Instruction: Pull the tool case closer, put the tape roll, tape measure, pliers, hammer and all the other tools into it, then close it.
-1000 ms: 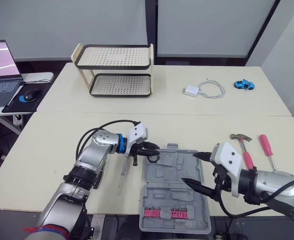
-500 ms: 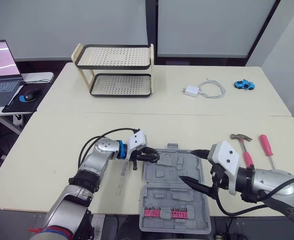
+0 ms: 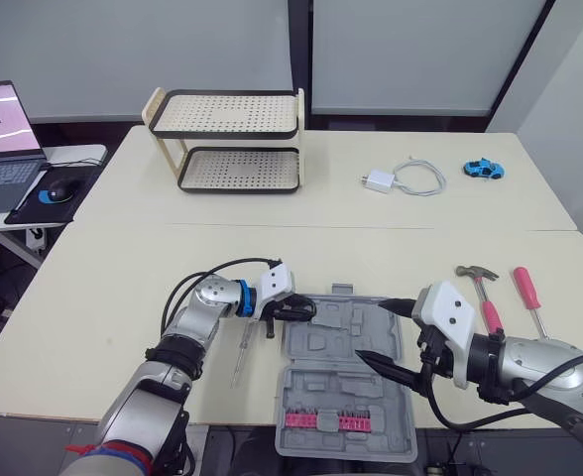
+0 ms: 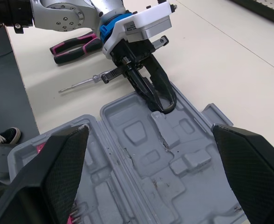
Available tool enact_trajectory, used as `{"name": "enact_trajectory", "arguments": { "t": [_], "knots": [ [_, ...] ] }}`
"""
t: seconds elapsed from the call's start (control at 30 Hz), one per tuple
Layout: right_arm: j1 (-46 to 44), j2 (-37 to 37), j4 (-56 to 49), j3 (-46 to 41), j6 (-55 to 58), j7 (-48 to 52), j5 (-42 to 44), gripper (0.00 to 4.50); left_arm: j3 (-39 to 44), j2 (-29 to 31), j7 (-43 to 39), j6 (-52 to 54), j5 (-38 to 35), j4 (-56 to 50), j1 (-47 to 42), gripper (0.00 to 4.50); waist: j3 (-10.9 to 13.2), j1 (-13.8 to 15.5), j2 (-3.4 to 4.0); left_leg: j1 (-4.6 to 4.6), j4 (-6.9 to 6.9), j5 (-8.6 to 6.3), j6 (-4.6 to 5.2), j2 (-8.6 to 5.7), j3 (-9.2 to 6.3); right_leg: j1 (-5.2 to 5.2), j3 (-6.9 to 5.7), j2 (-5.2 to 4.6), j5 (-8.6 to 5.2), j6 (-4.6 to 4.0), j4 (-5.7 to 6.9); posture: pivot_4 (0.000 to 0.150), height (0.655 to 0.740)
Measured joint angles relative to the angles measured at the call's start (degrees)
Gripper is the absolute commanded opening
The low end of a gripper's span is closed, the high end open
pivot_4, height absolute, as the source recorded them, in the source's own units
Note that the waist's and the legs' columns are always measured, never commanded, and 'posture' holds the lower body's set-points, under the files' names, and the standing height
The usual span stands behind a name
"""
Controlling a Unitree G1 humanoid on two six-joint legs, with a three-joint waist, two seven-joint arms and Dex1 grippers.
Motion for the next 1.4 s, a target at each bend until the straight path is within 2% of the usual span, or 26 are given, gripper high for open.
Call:
{"name": "enact_trajectory", "arguments": {
  "t": [0.17,0.33,0.47,0.6,0.73,0.83,0.93,1.13,1.4],
  "knots": [
    [-0.04,0.59,0.00,-0.26,-0.58,0.07,0.06,4.50,0.96,1.57,-0.54,4.74,-1.76,-4.84,1.39,1.09,0.01,-0.21,0.00,-0.02,-0.02,0.00,-0.01,0.03,0.00,-0.05,0.02,0.02,0.00,0.00,0.00,0.150,0.7318],
    [-0.73,0.75,0.00,-2.47,-1.28,0.20,1.25,4.50,5.41,5.77,-1.44,14.94,-7.68,-19.39,3.00,1.09,0.02,-0.06,0.00,-0.05,-0.01,0.01,-0.02,0.08,-0.04,-0.06,0.02,0.01,0.00,0.00,-0.02,0.150,0.7318],
    [-0.12,-0.08,-0.03,-7.22,-1.71,0.83,2.44,4.50,10.82,12.02,-1.36,24.62,-13.34,-30.32,4.45,1.09,0.02,-0.21,0.03,-0.01,-0.09,0.00,-0.01,0.11,-0.03,-0.07,0.03,0.01,0.00,0.00,-0.03,0.150,0.7318],
    [8.26,-3.39,0.15,-16.58,-4.31,5.29,0.70,4.50,17.63,20.51,-0.13,28.11,-15.18,-32.96,9.84,1.09,0.03,-0.10,0.06,0.01,-0.16,-0.10,0.18,0.11,-0.02,-0.07,0.03,0.02,0.00,-0.01,-0.06,0.150,0.7318],
    [21.51,-5.04,5.74,-30.26,-8.84,13.45,-5.28,4.50,27.70,28.09,3.13,27.37,-15.12,-30.73,19.87,1.09,0.06,0.05,0.04,0.04,-0.15,-0.13,0.22,0.08,0.05,-0.01,0.11,-0.02,0.00,-0.01,-0.10,0.150,0.7318],
    [29.14,-4.73,10.56,-37.58,-12.96,19.57,-9.28,4.50,33.86,31.01,4.03,25.77,-15.19,-29.16,27.98,1.65,0.05,0.15,0.05,0.12,-0.16,-0.14,0.24,0.11,0.07,0.01,0.13,-0.03,0.00,-0.01,-0.08,0.150,0.7318],
    [35.92,-4.82,16.80,-43.16,-18.58,27.31,-13.70,4.50,37.05,34.10,1.34,21.92,-15.01,-26.10,35.88,2.55,0.06,0.20,0.07,0.13,-0.21,-0.16,0.24,0.14,0.09,0.01,0.13,-0.04,-0.01,-0.02,-0.09,0.150,0.7318],
    [37.12,-10.72,27.82,-49.35,-23.90,39.26,-16.94,4.50,39.38,40.72,-4.82,15.97,-14.65,-18.29,40.80,4.48,0.08,0.20,0.12,0.13,-0.23,-0.17,0.23,0.16,0.12,-0.01,0.14,-0.07,-0.01,-0.05,-0.11,0.150,0.7318],
    [35.45,-14.55,36.21,-50.44,-26.53,46.57,-21.10,4.50,39.84,40.16,-6.46,16.06,-15.34,-21.11,46.68,4.48,0.14,0.19,0.21,0.05,-0.30,-0.18,0.24,0.14,0.18,-0.05,0.16,-0.13,-0.02,-0.09,-0.17,0.150,0.7318]
  ]
}}
